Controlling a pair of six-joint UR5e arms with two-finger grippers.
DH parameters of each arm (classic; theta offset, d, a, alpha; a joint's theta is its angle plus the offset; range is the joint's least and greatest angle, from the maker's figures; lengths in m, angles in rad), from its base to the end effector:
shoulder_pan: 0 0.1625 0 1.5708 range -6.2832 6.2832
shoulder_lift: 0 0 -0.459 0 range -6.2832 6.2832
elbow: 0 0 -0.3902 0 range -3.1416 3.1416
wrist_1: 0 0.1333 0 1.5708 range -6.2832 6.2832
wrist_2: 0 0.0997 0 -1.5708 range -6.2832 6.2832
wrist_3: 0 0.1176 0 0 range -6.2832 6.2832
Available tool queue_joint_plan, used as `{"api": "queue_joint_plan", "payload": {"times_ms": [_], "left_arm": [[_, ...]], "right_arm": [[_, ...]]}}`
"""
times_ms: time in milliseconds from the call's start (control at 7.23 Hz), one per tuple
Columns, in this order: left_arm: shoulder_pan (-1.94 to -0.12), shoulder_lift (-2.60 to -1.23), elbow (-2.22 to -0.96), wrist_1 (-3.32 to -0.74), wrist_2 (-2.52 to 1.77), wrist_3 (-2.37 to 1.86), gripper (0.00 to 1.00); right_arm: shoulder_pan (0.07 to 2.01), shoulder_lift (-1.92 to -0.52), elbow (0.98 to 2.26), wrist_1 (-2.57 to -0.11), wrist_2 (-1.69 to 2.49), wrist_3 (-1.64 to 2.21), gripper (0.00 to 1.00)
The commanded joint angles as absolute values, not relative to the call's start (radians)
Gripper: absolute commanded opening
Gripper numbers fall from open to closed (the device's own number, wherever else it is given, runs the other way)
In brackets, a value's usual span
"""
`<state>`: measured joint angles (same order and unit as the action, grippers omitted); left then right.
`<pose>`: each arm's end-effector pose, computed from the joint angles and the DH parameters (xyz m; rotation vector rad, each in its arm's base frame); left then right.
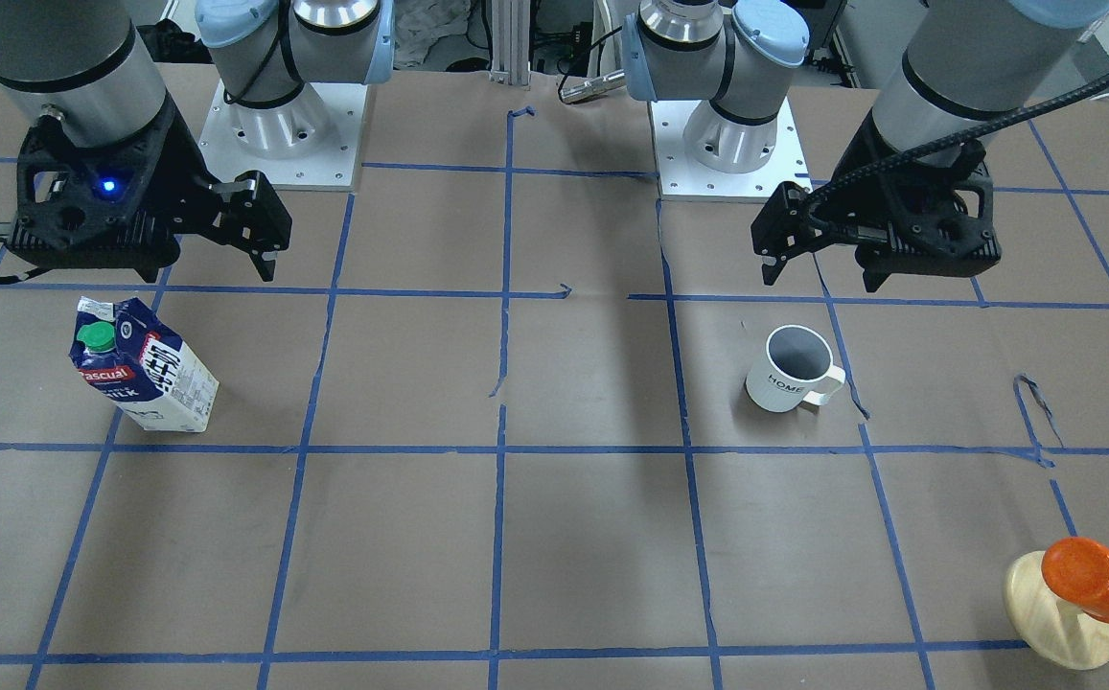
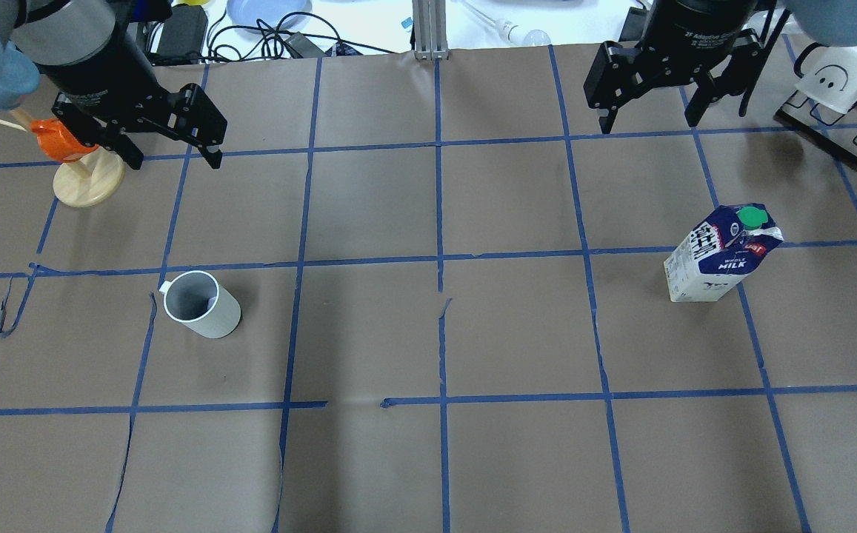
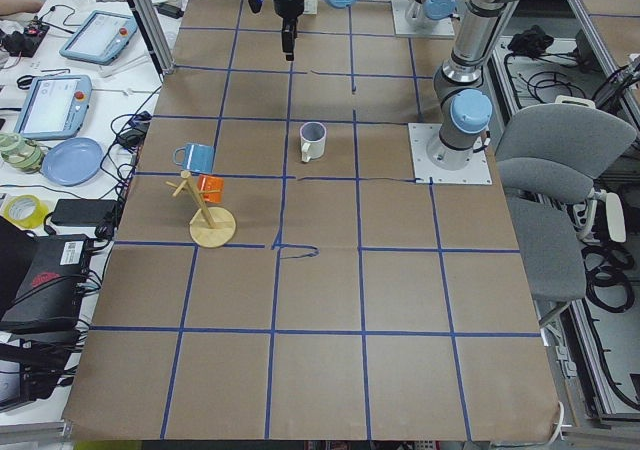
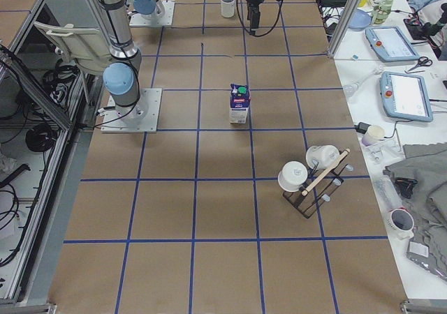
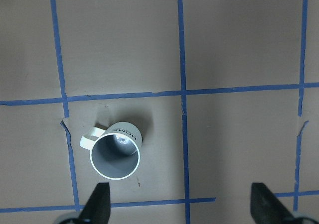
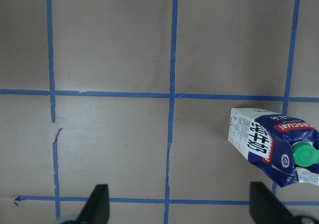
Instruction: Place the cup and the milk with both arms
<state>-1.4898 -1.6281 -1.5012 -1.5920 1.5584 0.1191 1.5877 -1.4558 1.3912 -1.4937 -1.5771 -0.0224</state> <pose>-0.0926 -0.5243 0.5071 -0.0595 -3.1278 -0.0119 0.1417 -0.5380 0.5248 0.0617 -3.1347 -0.0196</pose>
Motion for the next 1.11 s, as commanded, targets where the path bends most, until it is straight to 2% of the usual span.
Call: {"api": "queue_joint_plan", "payload": {"times_ms": [0, 415, 968], "left_arm": [[-1.423, -1.652, -1.546, -1.582, 1.555, 0.112, 1.0], [-1.275, -1.647, -1.725, -1.438, 1.555, 0.106, 1.0], [-1.19, -1.667, -1.85, -1.416, 1.555, 0.043, 1.0]], "right_arm": [[1.588, -1.454, 1.393, -1.493, -1.577, -0.023, 1.0], [1.588, -1.454, 1.393, -1.493, -1.58, -0.023, 1.0], [1.588, -1.454, 1.393, -1.494, -1.585, -0.023, 1.0]]}}
